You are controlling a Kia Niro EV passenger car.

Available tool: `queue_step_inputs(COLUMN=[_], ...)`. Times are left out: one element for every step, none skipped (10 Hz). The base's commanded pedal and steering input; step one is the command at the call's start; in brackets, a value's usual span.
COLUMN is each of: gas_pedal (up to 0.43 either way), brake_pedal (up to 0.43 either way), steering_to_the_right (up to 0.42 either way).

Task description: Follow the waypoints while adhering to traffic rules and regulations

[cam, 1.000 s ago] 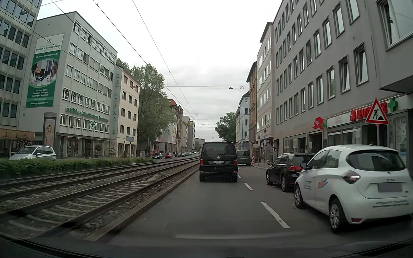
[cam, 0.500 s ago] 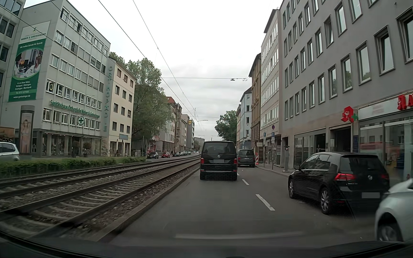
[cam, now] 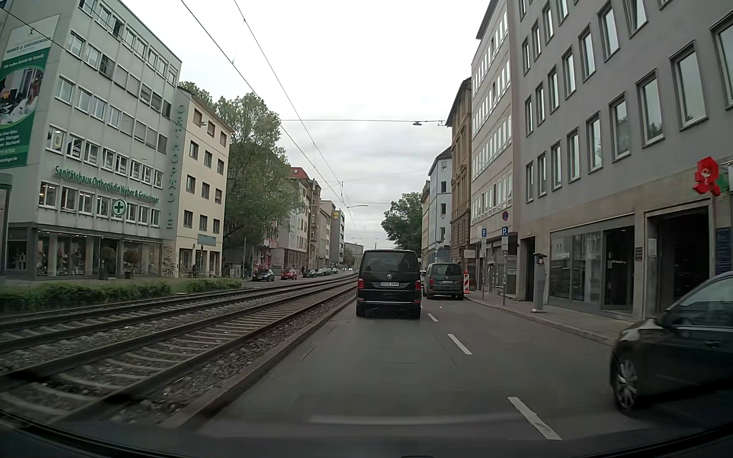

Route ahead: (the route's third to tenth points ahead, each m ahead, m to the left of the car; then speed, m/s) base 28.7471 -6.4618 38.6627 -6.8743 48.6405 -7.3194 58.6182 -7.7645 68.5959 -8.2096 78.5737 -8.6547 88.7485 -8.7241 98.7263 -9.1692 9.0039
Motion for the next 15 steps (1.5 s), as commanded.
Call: queue_step_inputs(gas_pedal=[0.020, 0.020, 0.020, 0.020, 0.020, 0.028, 0.047, 0.047, 0.047, 0.047, 0.047, 0.047, 0.047, 0.047, 0.047], brake_pedal=[0.000, 0.000, 0.000, 0.000, 0.000, 0.000, 0.000, 0.000, 0.000, 0.000, 0.000, 0.000, 0.000, 0.000, 0.000], steering_to_the_right=[0.006, 0.014, 0.012, 0.011, 0.009, 0.009, 0.010, 0.012, 0.009, 0.008, 0.004, -0.001, -0.006, -0.006, -0.005])
